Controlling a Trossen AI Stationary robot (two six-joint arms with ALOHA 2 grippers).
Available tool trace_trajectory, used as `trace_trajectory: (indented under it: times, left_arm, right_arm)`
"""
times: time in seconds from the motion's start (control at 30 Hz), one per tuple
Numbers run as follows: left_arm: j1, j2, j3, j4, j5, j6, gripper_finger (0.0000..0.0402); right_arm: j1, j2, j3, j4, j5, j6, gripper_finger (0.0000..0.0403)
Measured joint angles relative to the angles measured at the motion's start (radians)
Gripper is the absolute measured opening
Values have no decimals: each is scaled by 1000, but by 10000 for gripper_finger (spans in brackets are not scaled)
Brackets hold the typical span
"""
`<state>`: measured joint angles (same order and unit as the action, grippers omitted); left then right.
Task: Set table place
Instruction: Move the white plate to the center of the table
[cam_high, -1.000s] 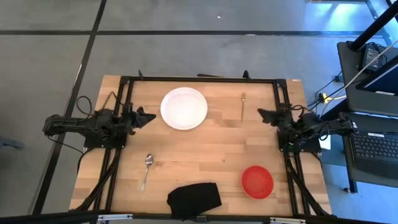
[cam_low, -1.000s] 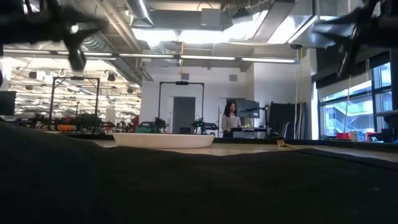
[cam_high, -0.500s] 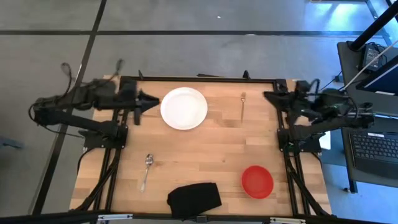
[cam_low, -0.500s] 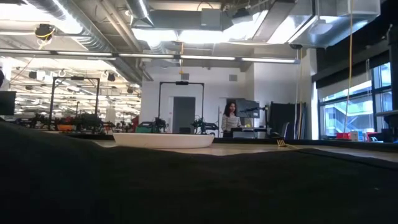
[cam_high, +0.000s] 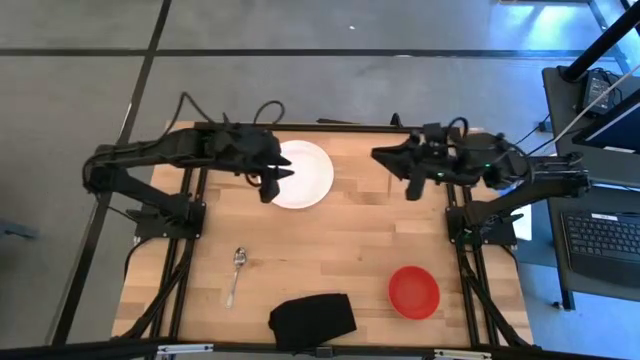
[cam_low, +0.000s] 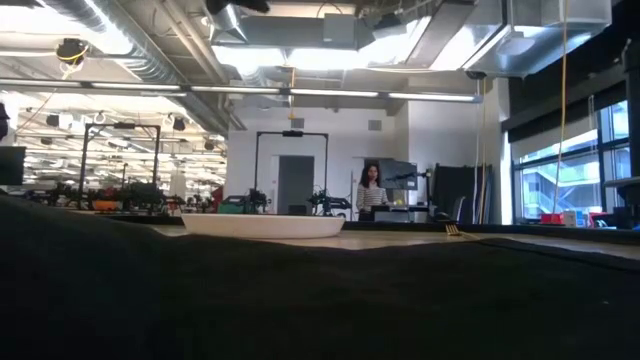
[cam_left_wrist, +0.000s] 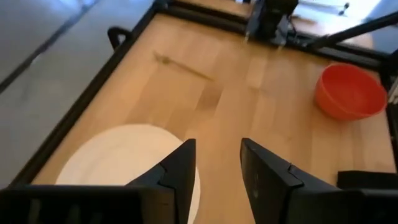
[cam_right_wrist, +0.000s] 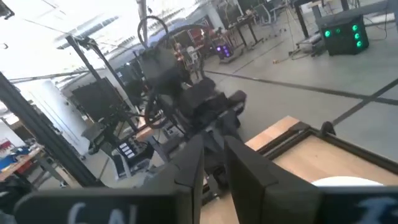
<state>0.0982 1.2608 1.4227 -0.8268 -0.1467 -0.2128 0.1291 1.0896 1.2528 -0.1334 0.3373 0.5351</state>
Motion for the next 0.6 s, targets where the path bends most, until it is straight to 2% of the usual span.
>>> trace_trajectory:
  times: [0.13, 0.3, 0.5, 0.6]
  left_arm:
    - [0, 58, 0, -9, 10, -43, 111]
    - [-10, 143, 0, -67, -1, -93, 100]
    - [7, 291, 0, -99, 44, -92, 87]
    - [9, 377, 0, -71, 80, -75, 82]
  right_arm:
    - [-20, 63, 23, -13, 33, 10, 67]
    - [-30, 116, 25, -25, 24, 38, 67]
    - [-38, 199, 25, -14, -199, 108, 67]
    - [-41, 237, 25, -9, -207, 143, 67]
